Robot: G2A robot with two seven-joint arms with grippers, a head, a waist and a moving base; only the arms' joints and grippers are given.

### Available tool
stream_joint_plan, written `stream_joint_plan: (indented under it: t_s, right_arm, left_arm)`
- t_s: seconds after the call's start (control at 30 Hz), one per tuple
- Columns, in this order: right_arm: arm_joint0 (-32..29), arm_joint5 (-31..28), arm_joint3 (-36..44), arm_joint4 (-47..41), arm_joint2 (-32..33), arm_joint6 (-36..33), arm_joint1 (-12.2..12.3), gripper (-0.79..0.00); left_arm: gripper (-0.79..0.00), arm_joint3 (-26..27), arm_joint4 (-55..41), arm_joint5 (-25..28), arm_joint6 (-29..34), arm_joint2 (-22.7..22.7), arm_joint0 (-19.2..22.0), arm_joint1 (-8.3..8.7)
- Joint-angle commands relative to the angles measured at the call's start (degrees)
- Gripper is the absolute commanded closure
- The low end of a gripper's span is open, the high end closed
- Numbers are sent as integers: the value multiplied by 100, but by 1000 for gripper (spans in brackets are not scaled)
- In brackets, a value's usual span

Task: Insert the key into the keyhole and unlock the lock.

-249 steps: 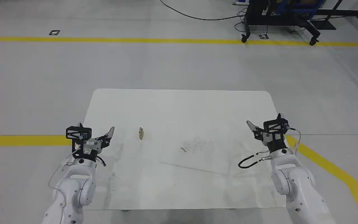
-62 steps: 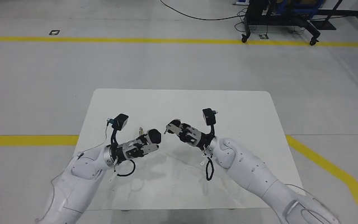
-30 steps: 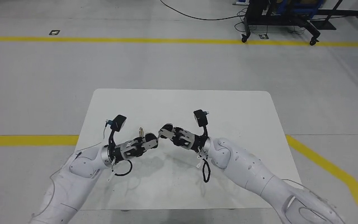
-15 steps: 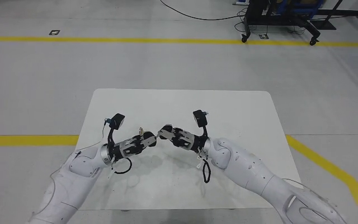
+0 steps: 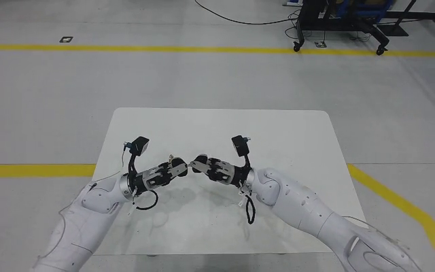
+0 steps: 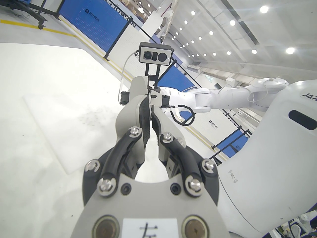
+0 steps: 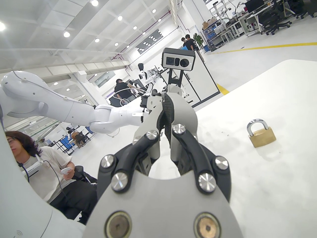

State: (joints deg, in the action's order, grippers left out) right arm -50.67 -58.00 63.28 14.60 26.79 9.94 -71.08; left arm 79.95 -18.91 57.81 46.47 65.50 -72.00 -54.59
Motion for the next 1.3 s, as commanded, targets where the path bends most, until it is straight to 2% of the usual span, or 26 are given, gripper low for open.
stream_joint_plan:
  t_s: [0.0, 0.03, 0.23, 0.33, 0.57, 0.63, 0.7, 0.87, 1.07, 1.13, 1.2, 1.23, 1.27]
  right_arm:
    - [4, 0, 1, -32, -8, 8, -1, -511]
    - [1, 0, 10, -65, -15, 7, -1, -785]
    - [-1, 0, 6, -135, -35, -38, 2, -785]
    - [-1, 0, 6, -135, -35, -38, 2, -785]
    - [-1, 0, 6, -135, -35, -38, 2, -785]
    - [-7, 44, 2, -111, -35, -73, 4, -785]
    - [6, 480, -12, 38, -17, -568, 42, -785]
    - [82, 1254, 239, -497, 154, -2480, 283, -785]
    - [-320, 1411, 968, -950, 739, -3248, 637, -785]
    - [-424, 1521, 1152, -1043, 859, -3491, 709, -674]
    - [-513, 1605, 1313, -1097, 954, -3631, 755, -459]
    - [-551, 1618, 1380, -1132, 994, -3681, 771, -385]
    - [-585, 1621, 1432, -1157, 1031, -3717, 783, -357]
  left_arm:
    - [0, -14, 1, 17, -18, 0, 4, 4]
    - [0, -11, 4, 19, -20, 0, 6, 7]
    - [0, -16, -215, 19, -20, 33, -26, 30]
    - [0, -177, -488, 19, -83, 105, -36, 38]
    - [0, -187, -495, 19, -75, 106, -35, 38]
    - [0, -91, -326, -141, -161, 127, -52, 36]
    - [0, -52, -80, -310, -142, 175, -66, 51]
    - [0, 95, 437, -651, 98, 287, -64, 105]
    - [0, 299, 691, -977, 349, 135, -72, 109]
    - [0, 320, 762, -1044, 400, 61, -42, 100]
    - [0, 330, 841, -1073, 446, 10, -11, 95]
    - [0, 327, 857, -1076, 440, -3, -3, 92]
    - [0, 322, 862, -1081, 441, -17, 0, 90]
